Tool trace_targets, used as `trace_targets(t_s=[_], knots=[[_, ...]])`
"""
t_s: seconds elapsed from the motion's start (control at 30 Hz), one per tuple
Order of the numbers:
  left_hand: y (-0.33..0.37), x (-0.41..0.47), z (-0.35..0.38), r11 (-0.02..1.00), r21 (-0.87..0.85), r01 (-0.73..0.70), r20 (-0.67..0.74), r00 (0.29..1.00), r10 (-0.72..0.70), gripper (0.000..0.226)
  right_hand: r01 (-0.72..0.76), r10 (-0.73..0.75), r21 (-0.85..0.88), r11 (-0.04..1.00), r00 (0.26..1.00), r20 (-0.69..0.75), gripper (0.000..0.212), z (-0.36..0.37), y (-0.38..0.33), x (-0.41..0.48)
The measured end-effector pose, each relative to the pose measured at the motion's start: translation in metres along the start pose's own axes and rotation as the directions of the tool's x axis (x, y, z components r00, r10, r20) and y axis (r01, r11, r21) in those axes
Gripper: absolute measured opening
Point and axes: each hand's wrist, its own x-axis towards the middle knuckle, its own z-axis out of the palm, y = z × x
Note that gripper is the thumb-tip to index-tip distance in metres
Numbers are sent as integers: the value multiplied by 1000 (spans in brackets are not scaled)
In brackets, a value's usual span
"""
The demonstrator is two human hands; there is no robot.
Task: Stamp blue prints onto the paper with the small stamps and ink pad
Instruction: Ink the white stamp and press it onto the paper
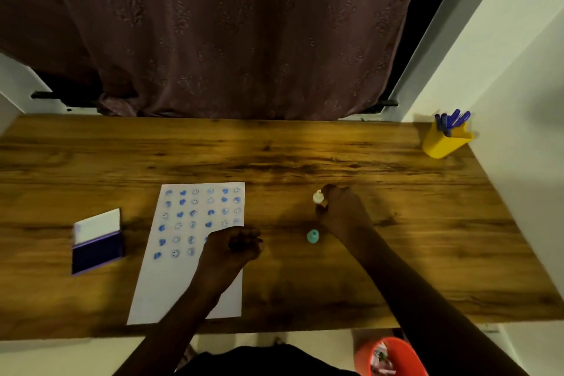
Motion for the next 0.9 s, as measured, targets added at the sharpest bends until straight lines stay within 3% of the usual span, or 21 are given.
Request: trace_targets(t_s=[0.23,0.4,0.47,0.57,0.63,0.7,0.77,0.9], knots=[[-2,-7,-8,998,-66,-19,-58,998,15,39,64,-32,-236,970,990,137,27,4,-16,22],[-4,-9,-19,996,-77,-38,-79,996,31,34,102,-84,-244,964,993,84,24,2,-28,23],[-3,-8,-25,994,-91,-57,-91,995,49,33,71,-67,-144,987,997,28,24,-4,-40,24],[5,-5,-33,988,-123,-97,-96,992,85,30,9,-24,210,978,997,70,27,-12,-64,19],[10,-3,-40,987,-112,-111,-77,992,103,34,-20,-53,431,902,986,155,20,-12,-85,10],[12,-2,-48,986,-128,-108,-48,994,103,44,-143,-50,614,777,957,286,17,-6,-109,-4],[13,-2,-57,976,-185,-114,-46,993,107,48,-278,-55,689,669,906,419,20,1,-130,-16],[7,-9,-85,955,-247,-166,-67,986,154,44,-344,-131,675,653,826,548,25,17,-166,-30]])
